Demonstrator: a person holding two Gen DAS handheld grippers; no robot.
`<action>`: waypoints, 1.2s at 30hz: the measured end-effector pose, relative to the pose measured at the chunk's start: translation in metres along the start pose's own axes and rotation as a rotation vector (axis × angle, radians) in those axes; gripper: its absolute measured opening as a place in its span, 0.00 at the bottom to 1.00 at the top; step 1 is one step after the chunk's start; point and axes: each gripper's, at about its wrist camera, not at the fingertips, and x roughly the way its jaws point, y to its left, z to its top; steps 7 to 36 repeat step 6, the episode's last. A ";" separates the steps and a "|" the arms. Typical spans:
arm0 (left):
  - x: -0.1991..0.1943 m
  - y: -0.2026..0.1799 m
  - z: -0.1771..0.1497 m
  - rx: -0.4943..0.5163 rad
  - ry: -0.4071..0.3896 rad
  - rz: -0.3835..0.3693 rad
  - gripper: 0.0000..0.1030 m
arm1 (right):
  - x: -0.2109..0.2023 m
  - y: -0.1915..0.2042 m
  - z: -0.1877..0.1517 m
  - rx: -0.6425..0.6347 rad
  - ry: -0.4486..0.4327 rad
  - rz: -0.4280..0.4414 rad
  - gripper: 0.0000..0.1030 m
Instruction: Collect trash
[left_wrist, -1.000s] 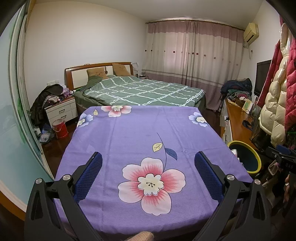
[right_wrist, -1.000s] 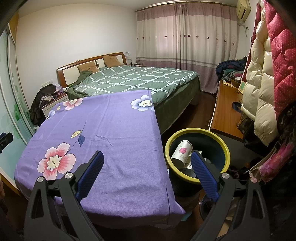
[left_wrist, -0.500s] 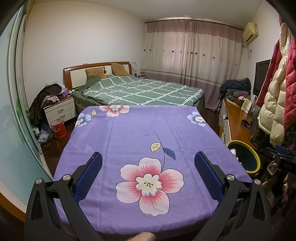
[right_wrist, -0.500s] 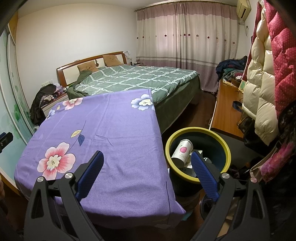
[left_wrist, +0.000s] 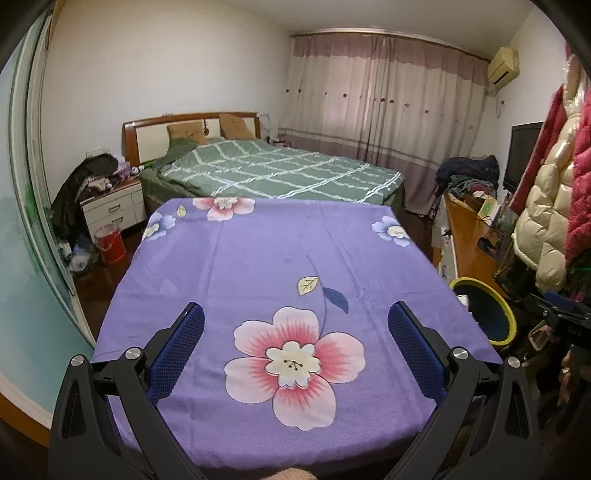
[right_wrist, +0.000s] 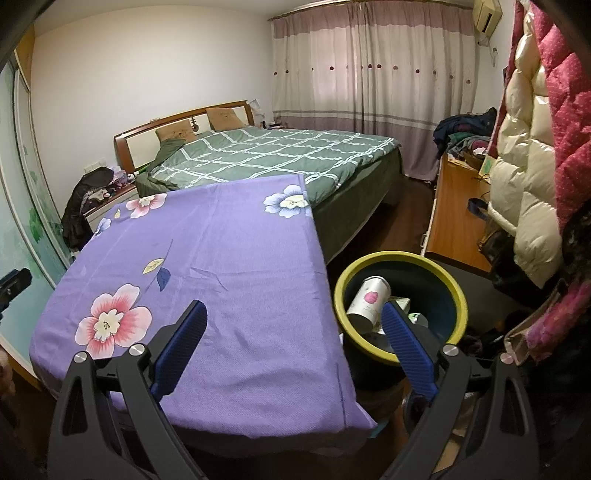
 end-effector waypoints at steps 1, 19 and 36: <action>0.008 0.003 0.002 -0.001 0.010 0.020 0.95 | 0.006 0.003 0.002 -0.005 0.004 0.007 0.88; 0.056 0.022 0.015 -0.007 0.048 0.071 0.95 | 0.042 0.023 0.020 -0.024 0.021 0.062 0.91; 0.056 0.022 0.015 -0.007 0.048 0.071 0.95 | 0.042 0.023 0.020 -0.024 0.021 0.062 0.91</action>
